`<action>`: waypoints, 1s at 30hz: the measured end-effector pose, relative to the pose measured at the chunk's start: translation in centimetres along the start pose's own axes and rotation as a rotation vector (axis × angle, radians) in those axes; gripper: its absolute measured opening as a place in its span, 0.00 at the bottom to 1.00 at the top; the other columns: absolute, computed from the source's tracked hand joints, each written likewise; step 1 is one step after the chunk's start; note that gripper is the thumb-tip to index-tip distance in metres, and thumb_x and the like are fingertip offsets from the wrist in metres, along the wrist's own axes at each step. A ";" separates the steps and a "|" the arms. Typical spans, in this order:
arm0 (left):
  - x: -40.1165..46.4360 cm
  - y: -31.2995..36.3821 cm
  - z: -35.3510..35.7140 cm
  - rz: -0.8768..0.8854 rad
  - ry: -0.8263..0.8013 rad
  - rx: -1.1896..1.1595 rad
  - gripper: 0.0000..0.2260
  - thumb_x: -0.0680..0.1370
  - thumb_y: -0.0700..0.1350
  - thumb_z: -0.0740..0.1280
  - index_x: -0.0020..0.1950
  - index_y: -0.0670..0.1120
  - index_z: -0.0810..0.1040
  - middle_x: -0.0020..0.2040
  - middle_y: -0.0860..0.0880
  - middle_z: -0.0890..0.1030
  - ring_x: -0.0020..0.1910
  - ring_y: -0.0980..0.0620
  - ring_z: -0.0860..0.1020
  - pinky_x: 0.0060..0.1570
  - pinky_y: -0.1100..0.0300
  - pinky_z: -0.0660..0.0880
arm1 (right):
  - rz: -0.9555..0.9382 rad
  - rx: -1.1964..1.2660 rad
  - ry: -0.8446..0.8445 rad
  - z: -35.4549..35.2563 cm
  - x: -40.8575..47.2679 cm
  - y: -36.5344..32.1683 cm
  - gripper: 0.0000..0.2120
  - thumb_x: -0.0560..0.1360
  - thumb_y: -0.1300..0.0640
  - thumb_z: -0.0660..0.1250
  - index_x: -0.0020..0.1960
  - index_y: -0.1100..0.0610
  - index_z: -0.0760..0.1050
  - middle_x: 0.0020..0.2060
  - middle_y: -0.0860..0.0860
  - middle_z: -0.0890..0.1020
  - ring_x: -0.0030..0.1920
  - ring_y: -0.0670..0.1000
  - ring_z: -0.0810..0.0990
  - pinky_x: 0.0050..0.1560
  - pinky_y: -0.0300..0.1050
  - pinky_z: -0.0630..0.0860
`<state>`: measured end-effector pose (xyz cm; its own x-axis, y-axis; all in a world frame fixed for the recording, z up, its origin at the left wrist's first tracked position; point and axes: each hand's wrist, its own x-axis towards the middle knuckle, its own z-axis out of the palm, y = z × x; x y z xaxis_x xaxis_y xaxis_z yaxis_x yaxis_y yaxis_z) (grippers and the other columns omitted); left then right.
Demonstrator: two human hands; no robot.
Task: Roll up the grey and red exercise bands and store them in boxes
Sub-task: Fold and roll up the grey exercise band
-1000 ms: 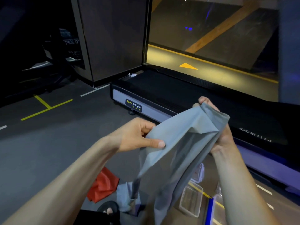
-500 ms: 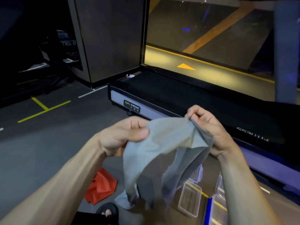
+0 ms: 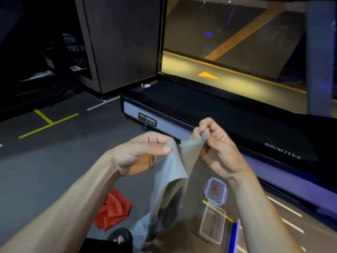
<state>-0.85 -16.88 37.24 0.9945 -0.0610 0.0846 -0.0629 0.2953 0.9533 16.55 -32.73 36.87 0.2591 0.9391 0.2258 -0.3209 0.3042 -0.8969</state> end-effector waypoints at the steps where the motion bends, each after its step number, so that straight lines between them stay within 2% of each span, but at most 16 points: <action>1: 0.0 0.0 -0.1 -0.018 0.006 0.024 0.13 0.72 0.51 0.77 0.45 0.42 0.82 0.39 0.47 0.82 0.38 0.51 0.80 0.44 0.56 0.74 | -0.014 0.021 -0.003 0.4 0.1 -0.3 0.14 0.72 0.49 0.77 0.50 0.53 0.75 0.40 0.50 0.76 0.41 0.53 0.71 0.50 0.52 0.68; 4: 0.1 -0.2 -0.1 -0.052 -0.009 0.038 0.10 0.75 0.48 0.74 0.44 0.42 0.81 0.39 0.47 0.82 0.38 0.52 0.81 0.43 0.60 0.76 | -0.049 0.081 -0.031 1.9 0.3 -0.5 0.10 0.75 0.52 0.74 0.50 0.53 0.74 0.38 0.50 0.73 0.36 0.49 0.70 0.44 0.51 0.67; 6: 0.2 -0.3 -0.3 -0.056 0.006 0.060 0.05 0.77 0.43 0.71 0.43 0.42 0.82 0.40 0.46 0.82 0.39 0.51 0.81 0.45 0.60 0.77 | -0.070 0.046 -0.048 2.8 0.4 -0.4 0.06 0.77 0.55 0.70 0.51 0.55 0.74 0.40 0.52 0.76 0.39 0.51 0.72 0.45 0.49 0.71; 9: 0.3 -0.6 -0.8 -0.019 0.061 0.133 0.09 0.76 0.44 0.71 0.46 0.37 0.81 0.50 0.37 0.79 0.53 0.39 0.77 0.59 0.47 0.71 | -0.086 -0.235 -0.029 3.6 0.4 -0.1 0.03 0.79 0.57 0.65 0.50 0.57 0.75 0.58 0.57 0.81 0.59 0.59 0.79 0.60 0.53 0.78; 12: 0.4 -0.7 -1.1 0.016 0.113 0.171 0.18 0.77 0.42 0.70 0.55 0.26 0.77 0.60 0.31 0.77 0.61 0.31 0.75 0.67 0.36 0.67 | -0.024 -0.406 -0.079 3.7 0.4 0.3 0.03 0.81 0.58 0.64 0.51 0.58 0.75 0.67 0.56 0.80 0.69 0.60 0.77 0.70 0.59 0.72; 14: 0.5 -0.7 -1.2 0.033 0.123 0.258 0.18 0.79 0.39 0.67 0.60 0.24 0.75 0.69 0.36 0.76 0.69 0.34 0.74 0.73 0.43 0.67 | 0.019 -0.501 -0.084 3.6 0.3 0.2 0.03 0.81 0.59 0.65 0.52 0.58 0.75 0.65 0.57 0.81 0.67 0.56 0.78 0.68 0.54 0.73; 15: 0.4 -0.6 -1.2 0.022 0.128 0.303 0.17 0.79 0.39 0.66 0.60 0.25 0.76 0.67 0.40 0.79 0.70 0.39 0.75 0.73 0.47 0.68 | 0.026 -0.561 -0.083 3.5 0.2 0.1 0.02 0.82 0.59 0.65 0.52 0.58 0.75 0.62 0.58 0.82 0.64 0.55 0.79 0.67 0.54 0.73; 16: 0.3 -0.5 -1.1 0.000 0.136 0.341 0.16 0.79 0.41 0.67 0.57 0.27 0.78 0.61 0.43 0.82 0.64 0.43 0.78 0.68 0.49 0.71 | 0.026 -0.634 -0.085 3.2 0.1 0.1 0.02 0.82 0.59 0.65 0.53 0.58 0.75 0.58 0.61 0.82 0.59 0.56 0.80 0.64 0.56 0.74; 17: 0.2 -0.3 -1.0 -0.022 0.136 0.380 0.15 0.78 0.44 0.69 0.52 0.30 0.80 0.51 0.44 0.83 0.52 0.43 0.79 0.57 0.47 0.73 | 0.026 -0.709 -0.092 3.0 0.1 0.0 0.03 0.82 0.58 0.65 0.53 0.57 0.76 0.54 0.63 0.81 0.53 0.57 0.79 0.60 0.57 0.74; 18: 0.2 -0.1 -0.9 -0.041 0.138 0.407 0.15 0.77 0.48 0.70 0.46 0.34 0.80 0.40 0.43 0.76 0.40 0.43 0.72 0.44 0.46 0.68 | 0.029 -0.770 -0.099 2.7 0.0 -0.2 0.03 0.83 0.57 0.65 0.53 0.57 0.76 0.51 0.65 0.80 0.49 0.57 0.77 0.56 0.56 0.73; 19: 0.2 0.0 -1.0 -0.061 0.139 0.437 0.15 0.77 0.50 0.71 0.42 0.38 0.79 0.35 0.43 0.68 0.35 0.44 0.64 0.38 0.48 0.62 | 0.036 -0.811 -0.108 2.6 -0.1 -0.3 0.04 0.83 0.57 0.66 0.53 0.57 0.76 0.48 0.65 0.79 0.46 0.57 0.75 0.53 0.53 0.72; 21: 0.2 0.1 -1.2 -0.091 0.116 0.515 0.13 0.78 0.51 0.70 0.38 0.45 0.78 0.33 0.43 0.63 0.33 0.44 0.60 0.36 0.50 0.57 | 0.049 -0.847 -0.132 2.3 -0.3 -0.7 0.03 0.82 0.59 0.66 0.52 0.59 0.77 0.41 0.60 0.78 0.42 0.52 0.73 0.48 0.45 0.70; 24: 0.0 -0.4 -1.4 -0.156 0.039 0.580 0.17 0.79 0.55 0.70 0.47 0.39 0.80 0.35 0.37 0.71 0.36 0.41 0.65 0.39 0.49 0.62 | 0.001 -0.736 -0.105 2.3 -0.4 -1.5 0.03 0.81 0.61 0.66 0.50 0.60 0.77 0.36 0.49 0.75 0.37 0.44 0.70 0.40 0.35 0.68; 26: -0.1 -1.2 -1.6 -0.231 -0.013 0.641 0.17 0.80 0.55 0.70 0.52 0.40 0.83 0.48 0.37 0.85 0.44 0.47 0.74 0.48 0.44 0.73 | -0.057 -0.478 0.010 2.4 -0.3 -2.4 0.03 0.79 0.60 0.65 0.48 0.57 0.76 0.36 0.49 0.74 0.35 0.44 0.71 0.36 0.34 0.68; 28: -0.1 -1.8 -1.6 -0.267 -0.006 0.666 0.18 0.78 0.56 0.72 0.54 0.41 0.85 0.56 0.36 0.84 0.50 0.47 0.78 0.56 0.36 0.75 | -0.120 -0.227 0.118 2.1 -0.2 -3.4 0.03 0.78 0.59 0.64 0.47 0.55 0.76 0.39 0.52 0.74 0.35 0.46 0.72 0.35 0.36 0.71; 30: 0.1 -1.9 -1.5 -0.218 0.055 0.633 0.18 0.76 0.55 0.75 0.55 0.41 0.85 0.55 0.36 0.84 0.51 0.46 0.81 0.57 0.41 0.77 | -0.169 -0.125 0.173 1.4 -0.1 -4.1 0.02 0.78 0.56 0.65 0.48 0.54 0.75 0.41 0.52 0.73 0.36 0.47 0.73 0.37 0.38 0.74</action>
<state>-0.46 -16.02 35.02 0.9918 -0.0025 -0.1276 0.1194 -0.3351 0.9346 16.53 -33.86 41.08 0.4549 0.8321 0.3173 -0.1476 0.4218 -0.8946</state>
